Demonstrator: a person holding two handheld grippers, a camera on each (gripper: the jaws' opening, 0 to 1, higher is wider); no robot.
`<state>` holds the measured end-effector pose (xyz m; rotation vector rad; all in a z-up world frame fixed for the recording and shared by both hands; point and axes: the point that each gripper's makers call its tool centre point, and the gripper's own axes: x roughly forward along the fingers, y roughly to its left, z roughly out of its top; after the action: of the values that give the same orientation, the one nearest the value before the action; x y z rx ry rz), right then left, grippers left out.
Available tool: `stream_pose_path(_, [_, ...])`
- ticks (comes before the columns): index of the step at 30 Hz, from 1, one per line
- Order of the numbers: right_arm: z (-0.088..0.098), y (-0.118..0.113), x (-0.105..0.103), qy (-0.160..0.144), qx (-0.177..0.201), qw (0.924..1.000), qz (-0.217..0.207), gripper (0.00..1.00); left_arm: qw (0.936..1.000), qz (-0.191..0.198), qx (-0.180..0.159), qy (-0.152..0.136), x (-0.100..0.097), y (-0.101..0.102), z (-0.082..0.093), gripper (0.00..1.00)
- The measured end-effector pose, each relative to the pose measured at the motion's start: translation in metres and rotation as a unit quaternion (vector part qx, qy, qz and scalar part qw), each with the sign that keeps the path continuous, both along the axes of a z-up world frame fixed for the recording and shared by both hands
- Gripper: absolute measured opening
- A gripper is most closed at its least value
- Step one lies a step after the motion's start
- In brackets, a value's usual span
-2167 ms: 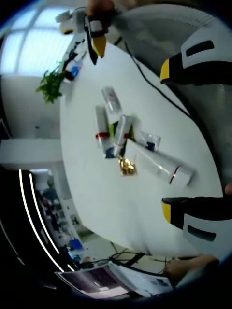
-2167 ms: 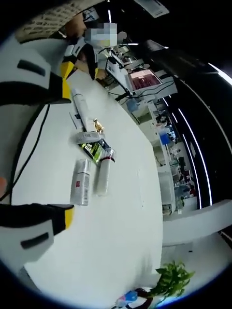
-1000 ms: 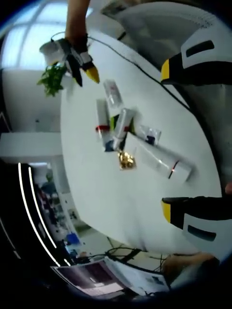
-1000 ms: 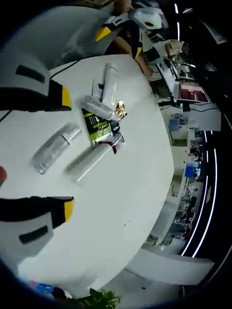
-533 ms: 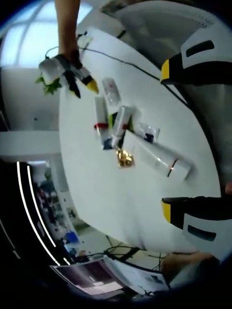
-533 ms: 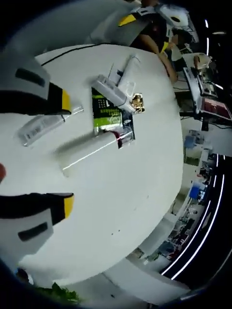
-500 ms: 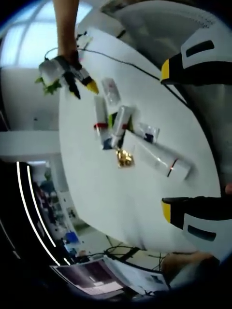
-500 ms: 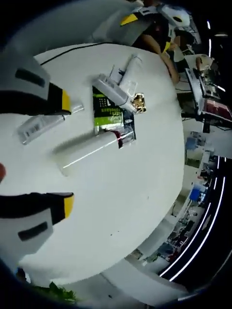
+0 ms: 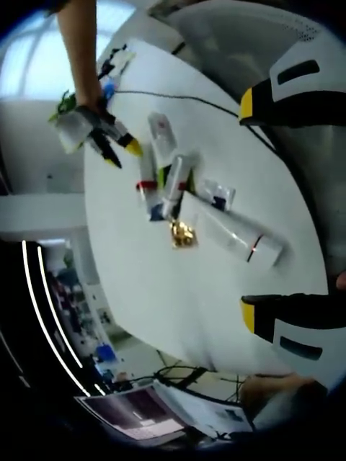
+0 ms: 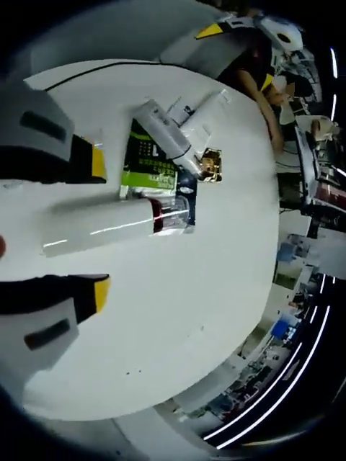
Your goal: Arrange the skincare products in the storage area until every visible bottle or jar stands upright without overlapping.
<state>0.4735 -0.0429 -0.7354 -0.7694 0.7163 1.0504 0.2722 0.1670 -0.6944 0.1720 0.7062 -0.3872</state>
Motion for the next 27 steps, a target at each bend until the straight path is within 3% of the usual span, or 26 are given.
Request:
stream_pose_path(6, [-0.012, 0.012, 0.01, 0.021, -0.021, 0.9995, 0.014, 0.41, 1.0, 0.008, 0.001, 0.001, 0.002, 0.003, -0.001, 0.95])
stream_pose_path(11, [-0.021, 0.023, 0.005, 0.044, -0.032, 0.9977, 0.041, 0.33, 0.9999, 0.016, -0.002, 0.001, 0.003, 0.005, 0.0, 0.94])
stream_pose_path(27, [-0.046, 0.034, 0.005, 0.063, -0.088, 0.9904, 0.086, 0.3, 0.9998, 0.019, 0.004, 0.001, 0.003, 0.006, -0.001, 0.94])
